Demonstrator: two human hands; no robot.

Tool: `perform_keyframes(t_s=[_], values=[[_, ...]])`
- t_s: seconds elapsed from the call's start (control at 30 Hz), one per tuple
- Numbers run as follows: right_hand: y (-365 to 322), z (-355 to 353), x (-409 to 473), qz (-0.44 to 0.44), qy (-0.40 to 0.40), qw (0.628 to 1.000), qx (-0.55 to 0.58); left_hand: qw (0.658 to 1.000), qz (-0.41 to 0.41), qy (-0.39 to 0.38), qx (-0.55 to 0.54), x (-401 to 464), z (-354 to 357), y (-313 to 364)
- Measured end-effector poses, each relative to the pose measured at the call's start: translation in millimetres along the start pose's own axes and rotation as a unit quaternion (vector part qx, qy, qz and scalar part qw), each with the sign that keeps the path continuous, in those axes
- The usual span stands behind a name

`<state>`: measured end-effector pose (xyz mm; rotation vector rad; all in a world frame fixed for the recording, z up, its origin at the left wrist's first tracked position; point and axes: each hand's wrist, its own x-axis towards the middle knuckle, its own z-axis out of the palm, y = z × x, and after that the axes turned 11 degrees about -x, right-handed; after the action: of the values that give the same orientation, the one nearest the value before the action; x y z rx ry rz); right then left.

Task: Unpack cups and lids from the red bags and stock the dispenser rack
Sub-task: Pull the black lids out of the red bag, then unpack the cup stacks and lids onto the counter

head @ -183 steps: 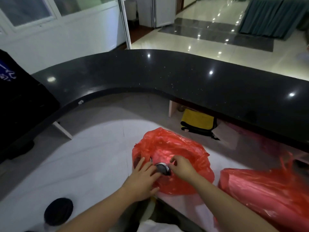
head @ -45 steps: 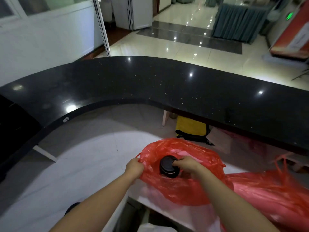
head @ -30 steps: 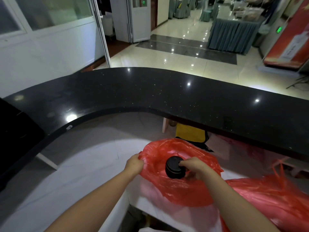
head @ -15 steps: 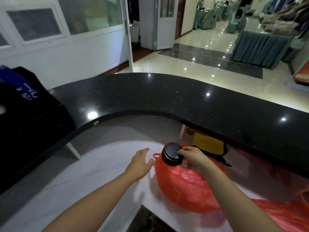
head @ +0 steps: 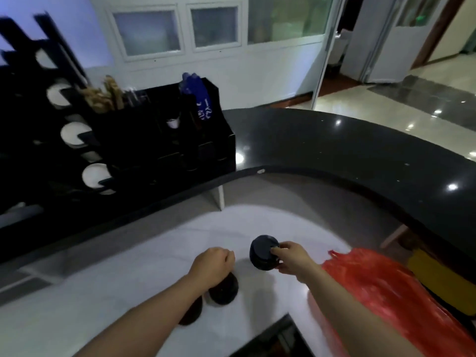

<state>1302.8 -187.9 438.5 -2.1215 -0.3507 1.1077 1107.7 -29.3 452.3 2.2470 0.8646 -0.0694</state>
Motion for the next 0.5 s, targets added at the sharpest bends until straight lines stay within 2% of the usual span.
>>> perform_keyframes(t_s=[0.1, 0.23, 0.33, 0.5], values=[[14.3, 39.4, 12.8, 0.025, 0.016, 0.999, -0.044, 0.999, -0.033, -0.019, 0.019, -16.9, -6.5, -24.3], [30.4, 64.5, 18.5, 0.03, 0.057, 0.985, -0.159, 0.997, -0.073, -0.018, 0.0, -28.4, -9.6, -40.6], [41.4, 67.2, 16.1, 0.037, 0.087, 0.98, -0.174, 0.996, -0.085, -0.029, 0.001, -26.8, -7.3, -44.8], [53.2, 49.4, 3.7, 0.03, 0.179, 0.971, -0.158, 0.998, -0.014, -0.043, 0.044, -5.9, 9.2, -29.8]])
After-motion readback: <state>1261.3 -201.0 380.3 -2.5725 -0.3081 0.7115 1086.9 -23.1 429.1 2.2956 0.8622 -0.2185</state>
